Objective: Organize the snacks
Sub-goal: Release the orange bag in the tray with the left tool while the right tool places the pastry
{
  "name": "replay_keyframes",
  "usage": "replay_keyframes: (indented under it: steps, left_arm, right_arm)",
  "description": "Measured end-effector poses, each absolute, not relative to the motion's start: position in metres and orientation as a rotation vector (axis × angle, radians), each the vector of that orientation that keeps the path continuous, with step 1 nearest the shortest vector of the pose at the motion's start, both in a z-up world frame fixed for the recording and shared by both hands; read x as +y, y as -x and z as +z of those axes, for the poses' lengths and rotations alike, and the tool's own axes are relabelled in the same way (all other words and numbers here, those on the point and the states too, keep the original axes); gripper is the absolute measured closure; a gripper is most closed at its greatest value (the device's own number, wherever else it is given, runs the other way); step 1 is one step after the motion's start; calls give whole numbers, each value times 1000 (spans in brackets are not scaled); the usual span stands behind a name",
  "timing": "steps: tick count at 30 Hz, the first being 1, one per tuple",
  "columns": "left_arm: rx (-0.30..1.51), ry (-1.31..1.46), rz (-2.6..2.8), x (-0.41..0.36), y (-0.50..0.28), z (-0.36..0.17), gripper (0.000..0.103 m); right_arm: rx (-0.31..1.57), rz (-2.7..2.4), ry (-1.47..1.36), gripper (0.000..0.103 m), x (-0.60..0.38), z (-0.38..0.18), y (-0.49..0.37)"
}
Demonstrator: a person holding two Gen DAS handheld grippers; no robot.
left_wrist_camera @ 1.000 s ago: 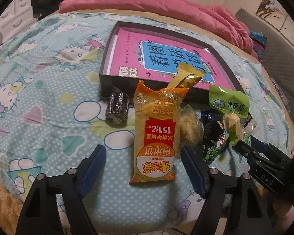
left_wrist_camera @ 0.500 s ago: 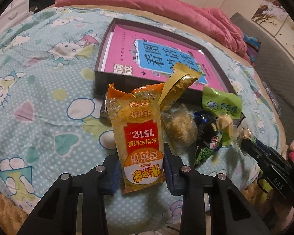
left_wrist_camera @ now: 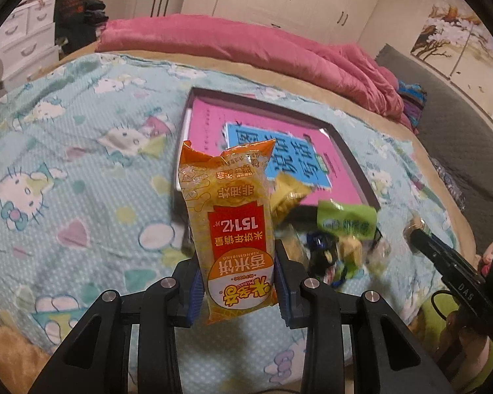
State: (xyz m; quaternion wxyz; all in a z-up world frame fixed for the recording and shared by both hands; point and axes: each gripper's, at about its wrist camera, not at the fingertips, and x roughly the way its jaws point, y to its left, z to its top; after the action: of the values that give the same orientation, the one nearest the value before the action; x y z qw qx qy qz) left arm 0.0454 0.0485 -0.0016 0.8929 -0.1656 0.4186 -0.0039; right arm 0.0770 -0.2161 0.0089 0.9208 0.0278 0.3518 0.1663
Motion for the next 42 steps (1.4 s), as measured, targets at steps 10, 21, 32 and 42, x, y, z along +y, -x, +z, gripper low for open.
replay_keyframes:
  steps: [10,21,32,42]
  left_arm:
    - [827,329,20,58,-81,11,66]
    - [826,368,40,67,-124,7,66]
    - [905,392,24,69,-164,-12,66]
    - [961,340,18,56,-180,-23,66]
  right_arm:
    - [689,343,-95,63,-218,14,-129]
    - [747,339,-114,63,-211,-10,-182]
    - [793,346,-78,63,-201,-35,-196]
    - [833,353,-76,63,-202,-44,-200]
